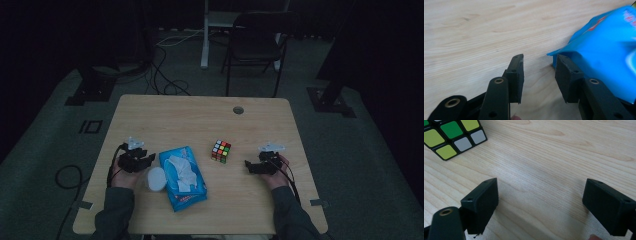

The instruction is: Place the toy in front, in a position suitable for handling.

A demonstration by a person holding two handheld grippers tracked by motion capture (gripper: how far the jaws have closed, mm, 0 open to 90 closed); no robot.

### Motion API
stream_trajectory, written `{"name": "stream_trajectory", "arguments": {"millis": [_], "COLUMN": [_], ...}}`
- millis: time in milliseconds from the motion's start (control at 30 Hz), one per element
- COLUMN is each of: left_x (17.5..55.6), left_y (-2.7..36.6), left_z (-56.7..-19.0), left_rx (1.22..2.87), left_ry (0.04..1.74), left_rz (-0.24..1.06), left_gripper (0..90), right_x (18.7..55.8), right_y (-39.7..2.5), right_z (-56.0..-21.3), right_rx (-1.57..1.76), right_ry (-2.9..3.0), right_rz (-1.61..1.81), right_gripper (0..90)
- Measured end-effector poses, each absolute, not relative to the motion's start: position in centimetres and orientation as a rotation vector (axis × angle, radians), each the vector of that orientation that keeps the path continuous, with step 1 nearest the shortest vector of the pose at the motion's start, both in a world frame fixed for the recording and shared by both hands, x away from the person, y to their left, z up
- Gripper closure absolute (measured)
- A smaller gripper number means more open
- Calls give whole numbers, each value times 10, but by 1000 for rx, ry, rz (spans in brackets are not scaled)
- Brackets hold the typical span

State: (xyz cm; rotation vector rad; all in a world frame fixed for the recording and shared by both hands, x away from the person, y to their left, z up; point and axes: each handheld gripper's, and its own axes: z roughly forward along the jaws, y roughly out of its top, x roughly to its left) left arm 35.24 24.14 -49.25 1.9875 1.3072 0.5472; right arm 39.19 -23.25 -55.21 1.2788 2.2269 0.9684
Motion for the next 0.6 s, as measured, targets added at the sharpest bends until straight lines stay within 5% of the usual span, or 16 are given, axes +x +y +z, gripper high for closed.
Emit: {"name": "stream_trajectory", "arguments": {"millis": [300, 600], "left_x": [295, 246], "left_y": [188, 102], "left_z": [-449, -455], "left_rx": [1951, 2122], "left_ry": [1048, 683], "left_rz": [557, 409], "left_gripper": [597, 615], "right_x": [391, 391], "right_y": [-232, -232], "right_z": [-552, -552], "right_rx": [1280, 1282], "right_ry": [2226, 2225], "right_rz": [969, 969], "right_gripper": [132, 132]}}
